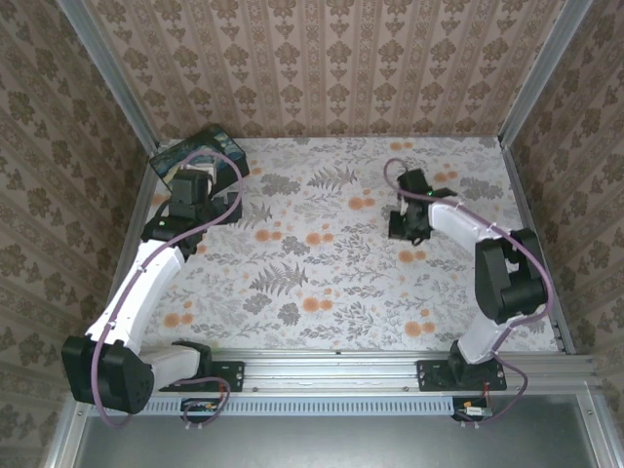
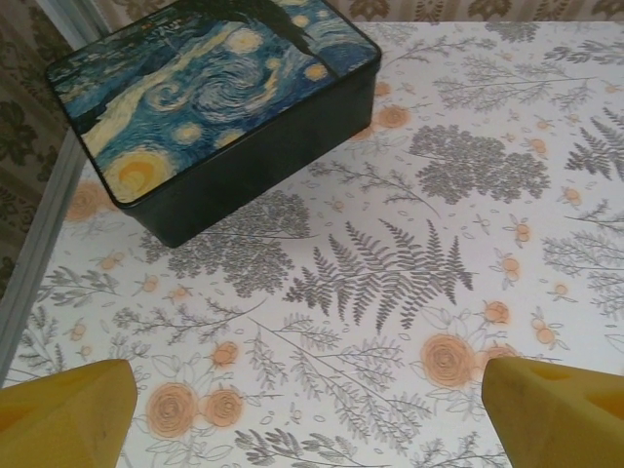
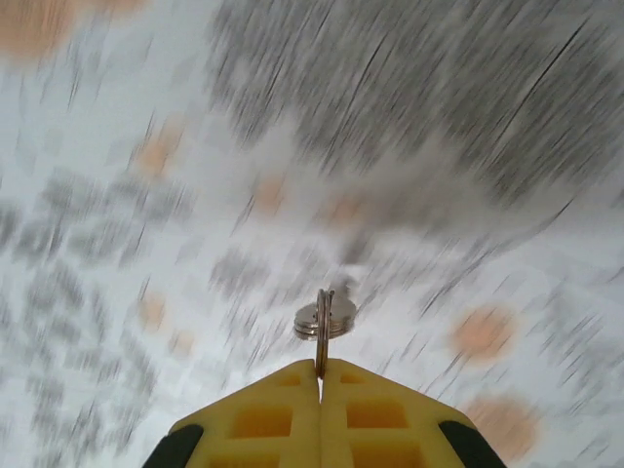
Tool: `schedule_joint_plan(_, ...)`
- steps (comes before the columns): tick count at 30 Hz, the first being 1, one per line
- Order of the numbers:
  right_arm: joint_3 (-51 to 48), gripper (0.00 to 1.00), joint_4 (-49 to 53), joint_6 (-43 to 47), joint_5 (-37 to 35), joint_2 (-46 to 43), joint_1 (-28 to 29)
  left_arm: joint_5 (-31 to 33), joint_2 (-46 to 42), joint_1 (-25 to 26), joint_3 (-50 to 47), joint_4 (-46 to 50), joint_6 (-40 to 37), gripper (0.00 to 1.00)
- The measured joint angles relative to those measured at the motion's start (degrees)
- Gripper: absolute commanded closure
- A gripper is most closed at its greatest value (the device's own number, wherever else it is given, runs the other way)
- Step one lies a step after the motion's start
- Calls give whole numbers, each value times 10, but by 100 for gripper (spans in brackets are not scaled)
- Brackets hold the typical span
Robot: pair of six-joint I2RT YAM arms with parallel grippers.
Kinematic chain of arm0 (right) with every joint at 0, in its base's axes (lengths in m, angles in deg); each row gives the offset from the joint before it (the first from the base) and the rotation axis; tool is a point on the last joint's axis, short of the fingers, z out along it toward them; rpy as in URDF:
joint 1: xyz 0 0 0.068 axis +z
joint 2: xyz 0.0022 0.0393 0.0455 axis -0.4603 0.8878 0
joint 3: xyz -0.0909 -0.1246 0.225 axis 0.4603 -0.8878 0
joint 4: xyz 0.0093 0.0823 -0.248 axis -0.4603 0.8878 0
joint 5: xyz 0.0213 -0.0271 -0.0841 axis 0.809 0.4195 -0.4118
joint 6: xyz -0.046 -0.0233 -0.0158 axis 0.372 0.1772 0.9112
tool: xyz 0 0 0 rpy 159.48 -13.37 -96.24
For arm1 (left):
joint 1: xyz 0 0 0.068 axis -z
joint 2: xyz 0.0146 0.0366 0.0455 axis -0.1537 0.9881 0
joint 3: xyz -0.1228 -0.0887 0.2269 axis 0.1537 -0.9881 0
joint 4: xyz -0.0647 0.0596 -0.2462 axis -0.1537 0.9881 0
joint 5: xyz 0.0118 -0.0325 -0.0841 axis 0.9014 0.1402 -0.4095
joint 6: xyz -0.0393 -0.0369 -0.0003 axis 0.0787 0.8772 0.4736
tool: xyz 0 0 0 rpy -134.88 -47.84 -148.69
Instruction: Unlock the padlock with the key
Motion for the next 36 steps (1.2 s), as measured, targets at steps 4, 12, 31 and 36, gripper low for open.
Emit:
schedule_joint_plan(4, -82, 100, -4, -31, 15, -35, 46, -2, 0, 21, 0, 2, 12, 0)
schedule_joint_plan(12, -143, 81, -7, -75, 27, -81, 59, -5, -12, 49, -1, 14, 25, 0)
schedule_joint_plan(31, -50, 29, 14, -72, 2, -105, 81, -27, 307, -132, 283, 102, 52, 0)
schedule_joint_plan(36, -25, 28, 9, -72, 4, -76, 120, -45, 457, -167, 433, 116, 64, 2)
